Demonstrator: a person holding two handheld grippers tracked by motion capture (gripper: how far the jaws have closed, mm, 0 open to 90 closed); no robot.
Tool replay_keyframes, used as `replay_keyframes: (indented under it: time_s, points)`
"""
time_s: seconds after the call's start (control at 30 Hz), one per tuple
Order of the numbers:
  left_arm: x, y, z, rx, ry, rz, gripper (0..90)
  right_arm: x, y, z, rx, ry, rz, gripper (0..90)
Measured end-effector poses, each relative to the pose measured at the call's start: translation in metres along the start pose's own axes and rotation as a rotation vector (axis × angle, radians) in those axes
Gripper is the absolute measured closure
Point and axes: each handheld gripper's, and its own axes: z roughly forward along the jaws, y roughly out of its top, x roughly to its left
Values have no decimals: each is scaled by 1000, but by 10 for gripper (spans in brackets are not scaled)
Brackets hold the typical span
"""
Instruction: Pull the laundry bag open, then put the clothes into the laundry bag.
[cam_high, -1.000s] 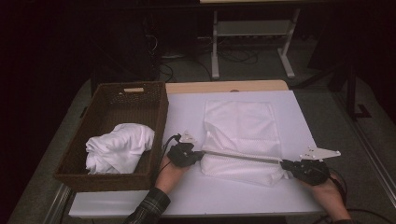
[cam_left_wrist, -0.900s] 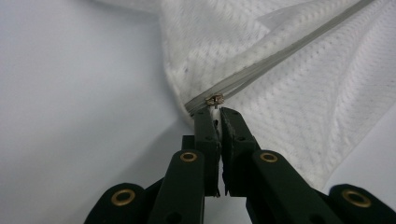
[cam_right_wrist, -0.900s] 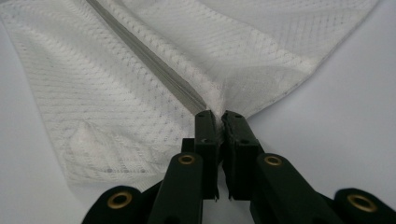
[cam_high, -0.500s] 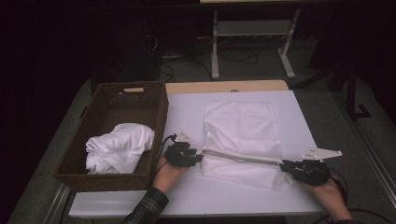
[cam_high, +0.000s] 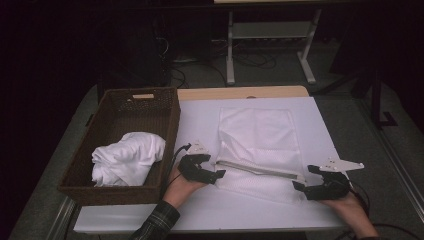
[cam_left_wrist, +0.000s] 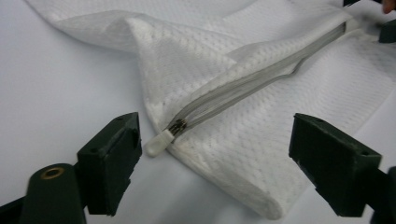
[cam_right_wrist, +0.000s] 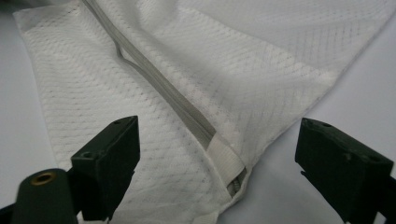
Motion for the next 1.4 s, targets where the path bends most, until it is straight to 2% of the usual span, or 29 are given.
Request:
replay_keyframes:
  time_s: [0.03,0.47,0.73,1.03,1.4]
  points:
    - [0,0,0,0,0,0,133,0,0,0,0,0,0,129]
    - [-11,7,-8,10,-40,39,131,8,3,1,-4,23,-32,127]
    - [-15,15,-16,3,-80,35,131,9,3,1,1,24,-40,127]
    - [-18,23,-25,13,-92,24,131,9,4,2,2,26,-42,127]
    - [-22,36,-36,39,-110,48,134,8,4,1,-3,24,-41,126]
